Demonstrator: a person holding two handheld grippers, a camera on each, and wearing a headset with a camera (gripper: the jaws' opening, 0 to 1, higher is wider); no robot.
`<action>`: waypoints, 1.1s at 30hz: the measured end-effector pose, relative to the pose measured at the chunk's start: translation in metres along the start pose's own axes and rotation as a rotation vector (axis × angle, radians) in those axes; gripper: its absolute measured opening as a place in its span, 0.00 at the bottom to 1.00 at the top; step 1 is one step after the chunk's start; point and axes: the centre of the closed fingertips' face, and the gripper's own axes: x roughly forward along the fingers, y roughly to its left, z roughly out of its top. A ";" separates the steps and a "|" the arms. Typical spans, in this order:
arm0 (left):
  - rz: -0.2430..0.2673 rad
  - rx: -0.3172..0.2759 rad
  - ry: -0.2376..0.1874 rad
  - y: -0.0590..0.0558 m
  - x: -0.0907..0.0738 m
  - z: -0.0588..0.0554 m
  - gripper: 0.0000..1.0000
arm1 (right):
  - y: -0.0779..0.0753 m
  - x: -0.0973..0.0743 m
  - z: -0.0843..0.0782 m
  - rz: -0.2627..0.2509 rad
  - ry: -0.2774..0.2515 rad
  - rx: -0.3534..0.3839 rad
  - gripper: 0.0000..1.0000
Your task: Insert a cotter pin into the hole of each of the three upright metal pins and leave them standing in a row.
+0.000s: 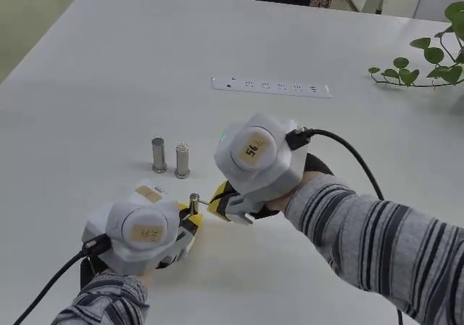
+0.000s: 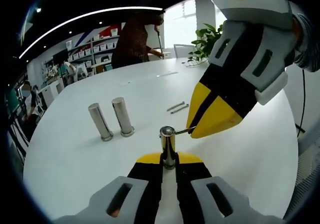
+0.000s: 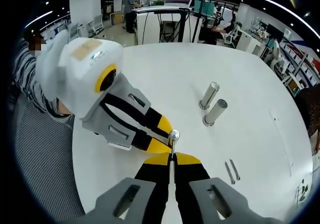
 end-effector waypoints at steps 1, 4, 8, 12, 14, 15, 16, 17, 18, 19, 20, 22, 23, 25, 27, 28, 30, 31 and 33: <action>0.002 -0.003 -0.001 0.000 0.000 0.000 0.05 | 0.000 0.001 0.000 -0.002 0.001 -0.001 0.00; 0.005 -0.002 0.000 0.000 0.000 0.000 0.05 | 0.000 0.002 0.002 -0.002 -0.005 -0.009 0.00; 0.007 -0.004 0.000 0.000 0.000 0.000 0.05 | 0.000 0.004 0.005 -0.004 -0.011 -0.013 0.00; 0.013 -0.012 -0.001 0.000 0.000 -0.001 0.05 | 0.000 0.006 0.008 -0.005 -0.022 -0.011 0.00; 0.015 -0.010 -0.001 0.000 0.000 -0.001 0.05 | 0.000 0.007 0.010 -0.008 -0.033 -0.005 0.00; 0.016 -0.010 -0.001 0.000 0.000 -0.001 0.05 | 0.000 0.007 0.011 -0.007 -0.037 -0.002 0.00; 0.017 -0.013 -0.001 0.000 0.000 -0.001 0.05 | 0.000 0.007 0.012 -0.008 -0.041 0.003 0.00; 0.017 -0.017 -0.001 0.000 0.000 -0.001 0.05 | 0.000 0.007 0.012 -0.007 -0.042 0.002 0.00; 0.017 -0.019 -0.001 0.000 0.000 -0.001 0.05 | 0.000 0.006 0.013 -0.006 -0.050 0.000 0.00; 0.017 -0.018 -0.001 0.000 0.000 -0.001 0.05 | 0.000 0.006 0.014 -0.005 -0.060 0.001 0.00; 0.016 -0.017 -0.001 0.000 0.000 0.000 0.05 | 0.000 0.005 0.014 -0.003 -0.064 0.002 0.01; 0.017 -0.016 -0.001 0.000 0.000 0.000 0.05 | 0.001 0.003 0.012 0.002 -0.061 0.011 0.02; 0.018 -0.017 -0.001 0.000 0.000 0.000 0.05 | 0.001 0.001 0.012 -0.001 -0.061 0.006 0.03; 0.020 -0.017 -0.001 0.000 0.000 0.000 0.05 | 0.001 -0.003 0.011 -0.004 -0.065 0.008 0.03; 0.022 -0.019 -0.001 0.000 0.000 0.000 0.05 | 0.000 -0.004 0.011 -0.009 -0.065 0.010 0.02; 0.023 -0.020 -0.001 0.000 0.000 0.000 0.05 | 0.000 -0.005 0.010 -0.010 -0.064 0.009 0.01; 0.026 -0.025 -0.001 0.000 0.000 0.000 0.05 | 0.001 -0.006 0.011 -0.011 -0.069 0.009 0.00; 0.028 -0.029 -0.001 0.000 0.000 0.000 0.05 | 0.001 -0.006 0.011 -0.010 -0.071 0.010 0.00; 0.031 -0.037 -0.001 0.000 0.000 0.000 0.05 | 0.001 -0.005 0.011 -0.011 -0.069 0.010 0.00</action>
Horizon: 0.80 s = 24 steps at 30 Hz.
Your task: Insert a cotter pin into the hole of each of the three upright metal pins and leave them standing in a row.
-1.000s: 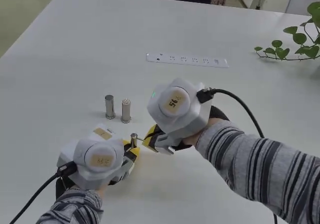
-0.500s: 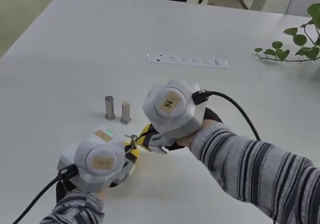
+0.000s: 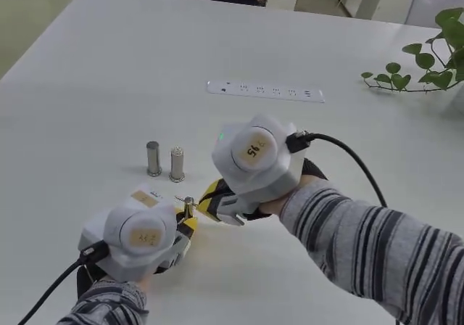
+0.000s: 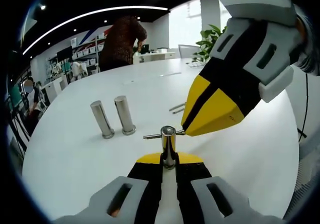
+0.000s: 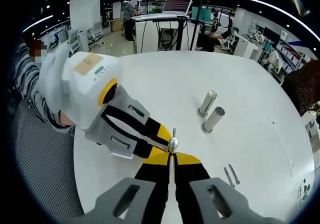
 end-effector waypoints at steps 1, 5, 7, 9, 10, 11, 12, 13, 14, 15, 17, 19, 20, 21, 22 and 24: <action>0.002 -0.007 0.000 0.000 0.000 0.000 0.05 | -0.001 0.000 0.000 -0.003 0.000 0.000 0.00; 0.010 -0.014 0.000 0.001 0.000 0.000 0.05 | -0.001 0.003 0.000 -0.005 0.000 0.012 0.00; 0.011 -0.016 0.000 0.001 0.000 0.000 0.05 | -0.001 0.003 0.002 -0.003 -0.006 0.018 0.00; 0.013 -0.016 -0.001 0.001 0.000 0.000 0.05 | -0.001 0.004 0.003 -0.003 -0.010 0.021 0.00; 0.015 -0.016 -0.001 0.001 0.000 0.000 0.05 | -0.001 0.004 0.004 -0.004 -0.009 0.021 0.00; 0.016 -0.019 -0.001 0.001 0.000 0.000 0.05 | -0.001 0.004 0.004 -0.006 -0.008 0.019 0.00; 0.017 -0.019 -0.001 0.001 0.000 0.000 0.05 | -0.001 0.004 0.004 -0.006 -0.008 0.019 0.00; 0.018 -0.020 -0.001 0.001 0.000 0.000 0.05 | -0.001 0.004 0.004 -0.007 -0.008 0.019 0.00; 0.020 -0.020 -0.001 0.001 0.000 0.000 0.05 | -0.001 0.004 0.004 -0.007 -0.009 0.020 0.00; 0.022 -0.016 0.000 0.002 0.000 0.000 0.05 | -0.001 0.004 0.004 -0.006 -0.010 0.020 0.00; 0.024 -0.017 -0.001 0.002 0.000 0.000 0.05 | -0.001 0.004 0.004 -0.006 -0.011 0.021 0.00; 0.026 -0.014 0.000 0.001 0.000 0.000 0.05 | -0.001 0.004 0.004 -0.007 -0.018 0.029 0.00; 0.027 -0.007 0.000 0.001 0.000 0.000 0.05 | -0.001 0.004 0.004 -0.009 -0.026 0.045 0.00; 0.026 -0.003 0.001 0.001 0.000 0.000 0.05 | -0.001 0.003 0.003 -0.014 -0.026 0.051 0.00; 0.028 -0.002 0.003 0.001 0.000 0.000 0.05 | -0.003 0.003 0.001 -0.023 -0.024 0.059 0.04; 0.032 -0.014 0.002 0.001 0.000 0.000 0.05 | -0.005 0.002 -0.002 -0.041 -0.020 0.076 0.11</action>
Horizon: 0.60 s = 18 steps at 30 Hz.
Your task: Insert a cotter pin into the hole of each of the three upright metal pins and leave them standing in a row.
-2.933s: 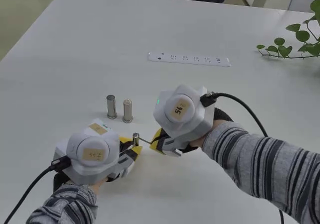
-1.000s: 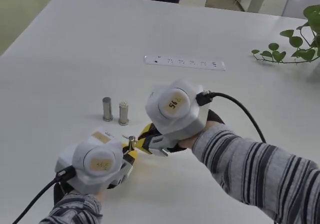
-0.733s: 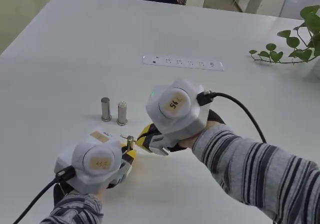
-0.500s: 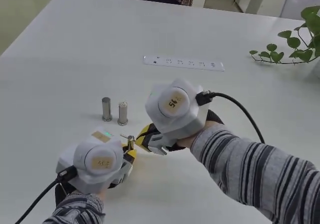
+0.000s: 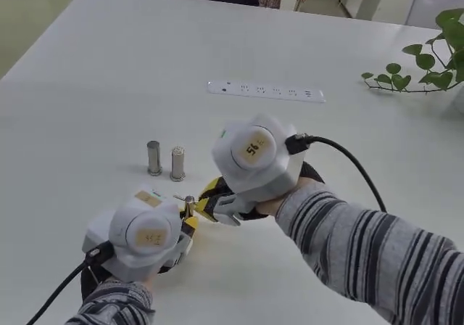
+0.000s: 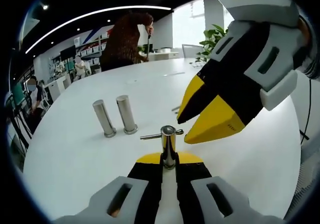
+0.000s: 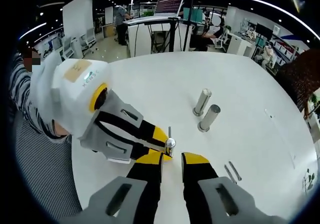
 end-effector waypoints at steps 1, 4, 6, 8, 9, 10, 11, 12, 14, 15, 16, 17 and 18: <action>0.001 0.000 0.000 0.000 0.000 0.000 0.05 | -0.001 -0.001 -0.003 -0.006 -0.001 0.023 0.15; 0.007 -0.007 -0.002 0.001 0.000 0.000 0.05 | -0.003 -0.004 -0.004 -0.016 -0.040 0.104 0.18; 0.008 -0.004 -0.001 0.003 0.000 0.000 0.05 | -0.005 -0.008 -0.005 -0.029 -0.070 0.156 0.21; 0.009 0.002 0.002 0.005 -0.001 0.000 0.05 | -0.009 -0.011 -0.008 -0.041 -0.089 0.195 0.26; 0.012 0.003 0.003 0.007 -0.001 0.000 0.05 | -0.010 -0.012 -0.010 -0.046 -0.093 0.213 0.27; 0.016 0.001 0.005 0.010 -0.002 0.000 0.05 | -0.012 -0.014 -0.012 -0.049 -0.096 0.230 0.28; 0.020 0.000 0.005 0.012 -0.002 0.000 0.05 | -0.013 -0.015 -0.014 -0.052 -0.100 0.244 0.29; 0.028 -0.004 0.002 0.016 -0.003 0.001 0.05 | -0.014 -0.016 -0.017 -0.055 -0.103 0.263 0.30; 0.032 -0.011 -0.018 0.020 -0.005 0.008 0.05 | -0.013 -0.019 -0.020 -0.051 -0.116 0.294 0.30; 0.034 -0.014 -0.026 0.023 -0.006 0.011 0.05 | -0.013 -0.020 -0.021 -0.050 -0.121 0.307 0.30; 0.038 -0.018 -0.026 0.025 -0.006 0.012 0.05 | -0.013 -0.020 -0.023 -0.048 -0.124 0.317 0.31; 0.041 -0.022 -0.026 0.027 -0.006 0.013 0.05 | -0.011 -0.023 -0.027 -0.041 -0.146 0.339 0.31; 0.065 -0.019 -0.024 0.042 -0.007 0.016 0.05 | -0.010 -0.024 -0.029 -0.041 -0.147 0.339 0.33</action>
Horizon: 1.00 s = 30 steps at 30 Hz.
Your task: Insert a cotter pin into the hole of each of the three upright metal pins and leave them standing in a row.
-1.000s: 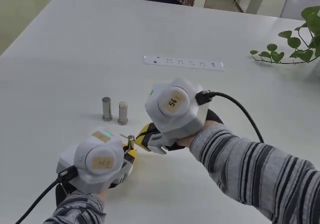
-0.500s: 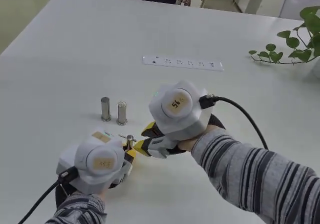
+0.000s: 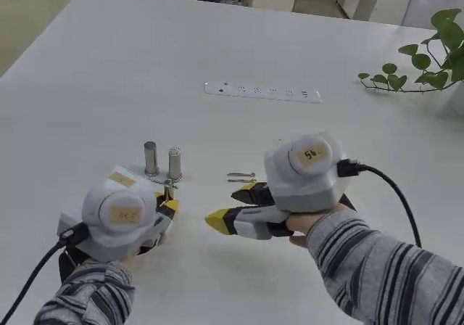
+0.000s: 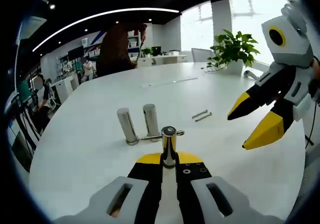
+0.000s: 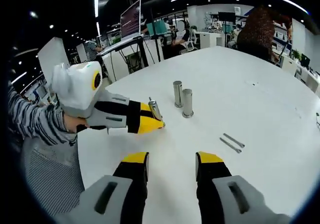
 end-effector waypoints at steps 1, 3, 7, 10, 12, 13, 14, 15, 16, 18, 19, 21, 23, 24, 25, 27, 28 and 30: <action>0.006 -0.001 0.000 0.003 0.000 0.000 0.05 | 0.000 -0.001 -0.001 0.001 -0.002 -0.001 0.34; 0.025 -0.003 0.001 0.012 0.000 0.000 0.05 | -0.001 -0.003 -0.003 0.002 -0.006 -0.005 0.35; 0.057 -0.033 0.006 0.027 0.000 -0.001 0.05 | -0.003 -0.008 -0.003 0.001 -0.029 0.001 0.38; 0.074 -0.043 0.007 0.034 0.000 -0.001 0.05 | -0.002 -0.011 -0.002 0.009 -0.048 0.000 0.38; 0.082 -0.040 0.007 0.038 0.001 -0.001 0.05 | 0.000 -0.013 -0.002 0.014 -0.056 -0.006 0.40; 0.092 -0.047 0.008 0.040 0.001 -0.001 0.05 | 0.000 -0.013 -0.003 0.016 -0.057 -0.012 0.41; 0.100 -0.052 0.009 0.042 0.001 -0.002 0.05 | 0.000 -0.014 -0.004 0.017 -0.055 -0.017 0.41; 0.110 -0.058 0.011 0.044 0.001 -0.003 0.05 | -0.001 -0.015 -0.005 0.013 -0.049 -0.025 0.42; 0.116 -0.061 0.014 0.045 0.001 -0.004 0.05 | -0.001 -0.015 -0.006 0.009 -0.048 -0.029 0.42; 0.121 -0.062 0.021 0.046 0.001 -0.006 0.05 | -0.002 -0.016 -0.008 0.008 -0.050 -0.032 0.42; 0.124 -0.062 0.025 0.047 0.001 -0.008 0.05 | -0.003 -0.017 -0.008 0.007 -0.052 -0.030 0.42; 0.133 -0.070 0.027 0.049 0.001 -0.010 0.05 | -0.003 -0.018 -0.009 0.004 -0.059 -0.029 0.43; 0.140 -0.092 0.032 0.050 0.002 -0.012 0.05 | -0.004 -0.018 -0.009 0.003 -0.064 -0.025 0.43; 0.145 -0.094 0.031 0.051 0.002 -0.012 0.05 | -0.004 -0.018 -0.009 0.003 -0.067 -0.024 0.44; 0.152 -0.096 0.032 0.051 0.001 -0.013 0.05 | -0.003 -0.018 -0.009 0.003 -0.070 -0.023 0.44; 0.158 -0.105 0.026 0.051 0.000 -0.012 0.05 | -0.003 -0.018 -0.009 0.005 -0.072 -0.022 0.44; 0.159 -0.107 0.025 0.052 0.000 -0.013 0.05 | -0.003 -0.018 -0.010 0.003 -0.068 -0.024 0.44; 0.162 -0.105 0.022 0.052 -0.001 -0.013 0.05 | -0.004 -0.017 -0.011 -0.002 -0.060 -0.033 0.44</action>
